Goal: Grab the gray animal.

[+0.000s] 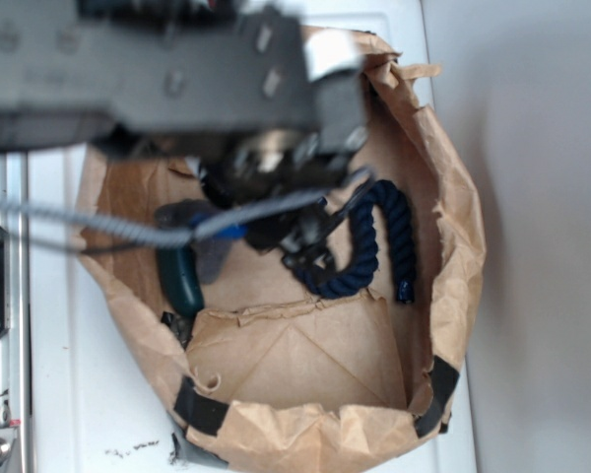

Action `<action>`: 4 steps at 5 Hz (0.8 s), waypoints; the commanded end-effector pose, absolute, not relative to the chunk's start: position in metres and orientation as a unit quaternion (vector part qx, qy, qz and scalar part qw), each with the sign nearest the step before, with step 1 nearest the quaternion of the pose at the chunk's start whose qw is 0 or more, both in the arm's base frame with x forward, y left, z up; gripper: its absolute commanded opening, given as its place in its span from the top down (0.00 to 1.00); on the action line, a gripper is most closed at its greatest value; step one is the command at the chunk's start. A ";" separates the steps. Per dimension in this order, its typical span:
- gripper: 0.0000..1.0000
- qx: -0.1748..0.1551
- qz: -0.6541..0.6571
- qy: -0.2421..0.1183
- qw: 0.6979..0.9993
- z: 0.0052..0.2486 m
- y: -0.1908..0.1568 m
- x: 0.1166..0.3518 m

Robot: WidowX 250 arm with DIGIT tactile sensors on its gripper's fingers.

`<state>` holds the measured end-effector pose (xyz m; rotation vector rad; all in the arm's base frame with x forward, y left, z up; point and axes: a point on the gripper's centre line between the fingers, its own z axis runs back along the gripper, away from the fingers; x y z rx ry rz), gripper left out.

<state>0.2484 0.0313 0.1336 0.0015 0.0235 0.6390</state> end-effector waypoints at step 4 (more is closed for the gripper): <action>0.00 0.014 0.262 0.010 0.965 0.076 0.042 0.235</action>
